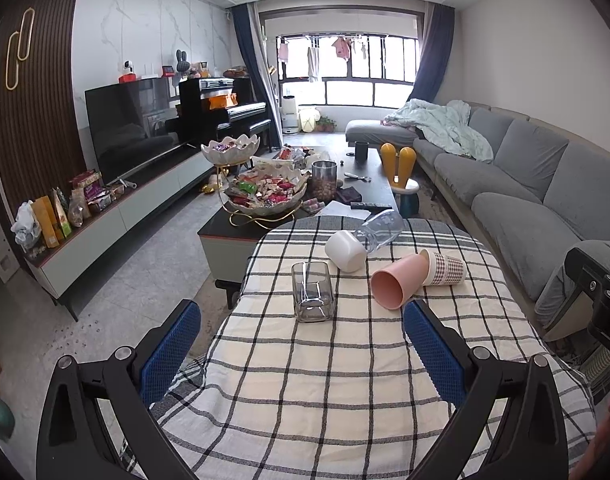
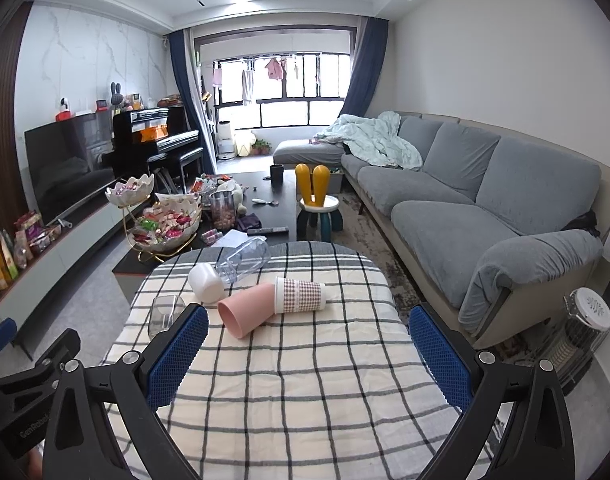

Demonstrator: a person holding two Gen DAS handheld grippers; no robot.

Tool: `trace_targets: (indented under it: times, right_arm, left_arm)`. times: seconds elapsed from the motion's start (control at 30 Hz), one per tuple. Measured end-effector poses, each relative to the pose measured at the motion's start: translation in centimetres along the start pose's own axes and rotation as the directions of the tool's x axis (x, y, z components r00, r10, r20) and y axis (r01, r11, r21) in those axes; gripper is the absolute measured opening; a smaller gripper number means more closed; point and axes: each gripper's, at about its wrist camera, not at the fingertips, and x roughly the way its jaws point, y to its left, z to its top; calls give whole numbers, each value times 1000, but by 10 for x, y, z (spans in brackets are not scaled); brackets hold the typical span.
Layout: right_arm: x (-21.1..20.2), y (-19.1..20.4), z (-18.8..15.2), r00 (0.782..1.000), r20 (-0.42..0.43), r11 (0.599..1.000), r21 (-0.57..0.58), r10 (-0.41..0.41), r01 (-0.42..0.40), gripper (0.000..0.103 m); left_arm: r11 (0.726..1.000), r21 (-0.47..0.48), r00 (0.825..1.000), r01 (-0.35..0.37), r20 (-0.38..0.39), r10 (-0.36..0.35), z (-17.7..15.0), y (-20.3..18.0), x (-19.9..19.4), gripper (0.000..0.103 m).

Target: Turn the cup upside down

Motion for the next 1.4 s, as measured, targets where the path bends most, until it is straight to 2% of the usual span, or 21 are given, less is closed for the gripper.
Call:
trace_targets:
  times: [1.0,1.4]
  right_arm:
    - [-3,3,3,1000,-1,1000,0,3,-3,101]
    - [9,16,-2,1000,-19,1000,-10,11,-12,101]
  left_arm:
    - [1000,-1,1000,1,-10,-1,0,4,0,103]
    - [1000,-9,1000,-2,-23,2,3,12,14,103]
